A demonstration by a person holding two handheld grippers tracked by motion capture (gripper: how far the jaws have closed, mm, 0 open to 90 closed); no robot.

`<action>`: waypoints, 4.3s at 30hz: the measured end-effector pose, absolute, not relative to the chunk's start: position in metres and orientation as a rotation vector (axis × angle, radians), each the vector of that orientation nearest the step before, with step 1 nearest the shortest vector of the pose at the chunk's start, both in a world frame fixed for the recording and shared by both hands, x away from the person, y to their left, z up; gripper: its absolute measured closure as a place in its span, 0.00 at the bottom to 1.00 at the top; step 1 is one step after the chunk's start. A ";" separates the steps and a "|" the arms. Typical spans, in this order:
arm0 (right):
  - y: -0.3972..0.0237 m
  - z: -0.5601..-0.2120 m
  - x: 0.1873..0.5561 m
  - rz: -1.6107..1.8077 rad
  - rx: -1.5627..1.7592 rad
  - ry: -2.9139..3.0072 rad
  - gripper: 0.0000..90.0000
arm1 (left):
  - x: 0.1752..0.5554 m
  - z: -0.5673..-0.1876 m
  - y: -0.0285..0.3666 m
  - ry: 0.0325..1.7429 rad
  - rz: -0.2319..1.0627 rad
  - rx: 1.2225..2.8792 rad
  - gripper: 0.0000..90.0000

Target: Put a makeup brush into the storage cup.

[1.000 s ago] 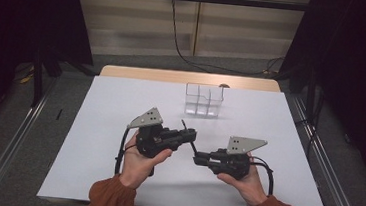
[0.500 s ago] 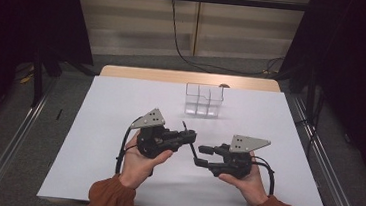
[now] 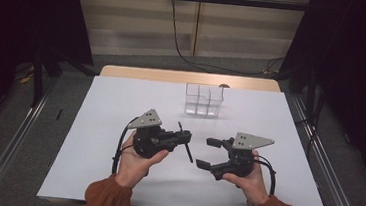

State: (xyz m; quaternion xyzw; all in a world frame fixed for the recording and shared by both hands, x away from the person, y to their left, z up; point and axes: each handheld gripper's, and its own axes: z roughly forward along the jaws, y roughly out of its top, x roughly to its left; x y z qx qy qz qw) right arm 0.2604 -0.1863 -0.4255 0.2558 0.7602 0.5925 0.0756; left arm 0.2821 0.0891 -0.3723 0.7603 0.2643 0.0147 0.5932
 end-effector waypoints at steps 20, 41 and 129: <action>-0.210 -0.419 0.250 1.742 0.807 2.224 0.05 | 0.287 -0.372 0.118 0.654 0.113 1.781 0.93; -0.248 -0.427 0.227 1.674 0.872 2.078 0.03 | 0.305 -0.363 0.133 0.689 0.185 1.768 0.93; -0.260 -0.435 0.212 1.614 0.895 2.068 0.00 | 0.438 -0.338 0.071 0.736 0.361 1.699 0.93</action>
